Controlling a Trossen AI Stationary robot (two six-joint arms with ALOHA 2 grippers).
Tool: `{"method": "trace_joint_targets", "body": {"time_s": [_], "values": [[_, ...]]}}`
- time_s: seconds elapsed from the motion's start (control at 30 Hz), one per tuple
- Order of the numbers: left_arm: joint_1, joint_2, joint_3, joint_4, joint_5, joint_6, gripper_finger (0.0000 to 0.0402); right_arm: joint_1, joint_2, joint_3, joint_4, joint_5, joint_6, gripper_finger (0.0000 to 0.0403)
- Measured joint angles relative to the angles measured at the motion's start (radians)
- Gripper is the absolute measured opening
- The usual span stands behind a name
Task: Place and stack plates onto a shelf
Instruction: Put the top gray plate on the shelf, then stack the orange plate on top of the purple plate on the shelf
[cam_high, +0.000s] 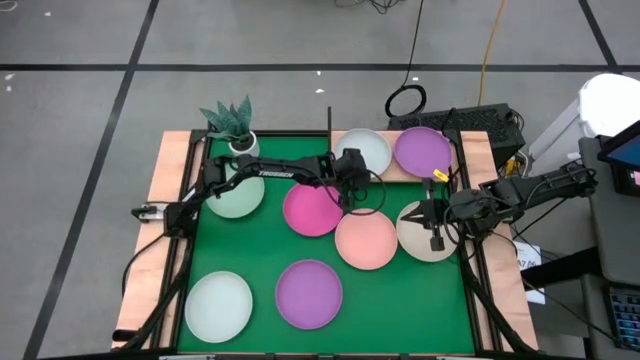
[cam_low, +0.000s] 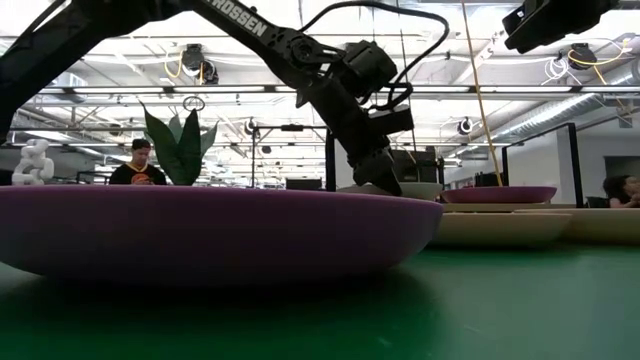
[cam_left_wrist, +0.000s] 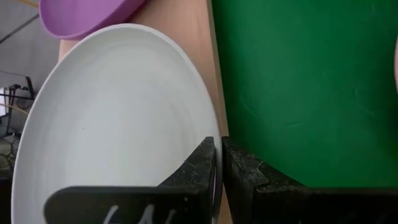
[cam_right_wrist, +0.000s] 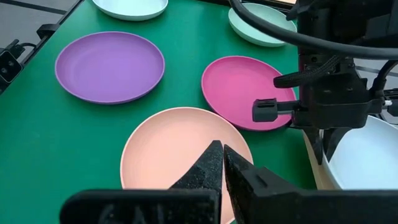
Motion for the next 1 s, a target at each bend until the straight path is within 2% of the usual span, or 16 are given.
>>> {"method": "trace_joint_targets", "body": {"time_s": [0.13, 0.43, 0.67, 0.9, 1.0], "values": [[0.0, 0.0, 0.0, 0.0, 0.004, -0.001, 0.0038, 0.0, 0.0, 0.0, 0.0, 0.0, 0.007, 0.0], [-0.007, 0.0, 0.0, 0.044, -0.022, -0.038, 0.0135, 0.0, 0.0, 0.0, -0.004, 0.0, 0.011, 0.0], [-0.056, -0.005, 0.0, 0.08, -0.141, -0.003, 0.0189, 0.0, 0.0, 0.0, -0.005, -0.001, 0.011, 0.0], [-0.127, -0.07, 0.0, 0.032, -0.229, -0.057, 0.0207, 0.0, 0.0, 0.0, -0.006, -0.002, 0.02, 0.0], [-0.163, -0.126, 0.0, -0.026, -0.303, -0.118, 0.0207, 0.0, 0.0, 0.0, -0.012, 0.002, 0.035, 0.0]]}}
